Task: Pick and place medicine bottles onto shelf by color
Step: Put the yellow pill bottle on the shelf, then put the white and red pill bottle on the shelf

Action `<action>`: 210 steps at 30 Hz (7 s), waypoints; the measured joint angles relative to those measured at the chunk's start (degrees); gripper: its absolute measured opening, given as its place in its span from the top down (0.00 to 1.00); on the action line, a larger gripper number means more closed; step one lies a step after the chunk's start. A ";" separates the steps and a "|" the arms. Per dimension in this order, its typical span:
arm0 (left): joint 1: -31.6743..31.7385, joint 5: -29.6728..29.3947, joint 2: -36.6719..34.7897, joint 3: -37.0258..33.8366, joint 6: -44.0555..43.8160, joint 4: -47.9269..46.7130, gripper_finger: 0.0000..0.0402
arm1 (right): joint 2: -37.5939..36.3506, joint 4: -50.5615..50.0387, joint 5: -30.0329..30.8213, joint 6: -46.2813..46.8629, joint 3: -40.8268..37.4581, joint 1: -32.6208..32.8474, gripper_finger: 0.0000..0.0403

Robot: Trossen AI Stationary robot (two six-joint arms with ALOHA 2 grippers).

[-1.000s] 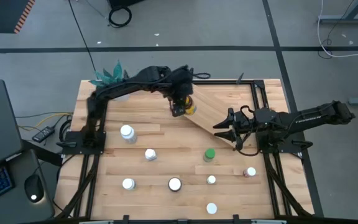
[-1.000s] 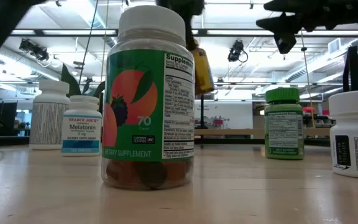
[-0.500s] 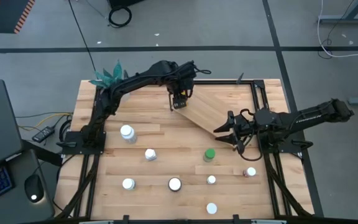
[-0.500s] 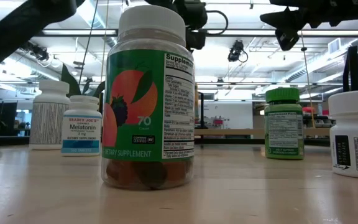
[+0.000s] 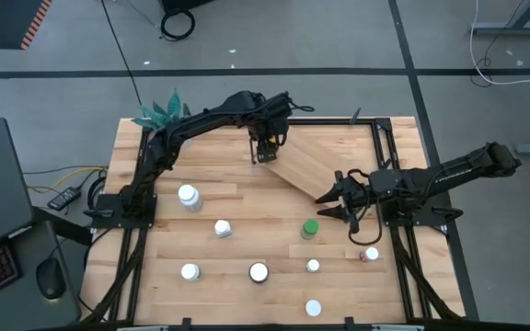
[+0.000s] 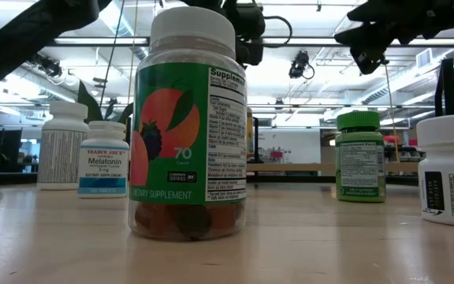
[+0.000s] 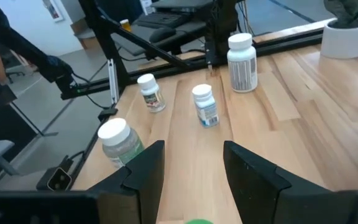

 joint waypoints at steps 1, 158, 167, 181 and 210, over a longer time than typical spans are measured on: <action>0.00 -0.01 0.27 0.00 0.02 0.01 0.40 | 0.18 0.20 0.00 0.01 0.00 0.01 0.57; -12.48 0.19 -56.96 -74.16 -40.70 3.32 0.13 | 10.33 18.52 8.49 -8.70 -0.04 3.30 0.17; -12.48 -3.24 -56.83 -74.16 -40.69 3.57 0.13 | 10.33 18.54 8.79 -8.66 -0.04 2.81 0.17; -12.70 -3.22 -56.83 -74.21 -42.61 4.96 0.13 | 10.33 18.61 8.96 -8.63 -0.04 2.80 0.17; -13.46 -1.67 -56.92 -81.77 -40.68 9.14 0.13 | 10.31 19.86 8.94 -8.83 -0.04 0.14 0.18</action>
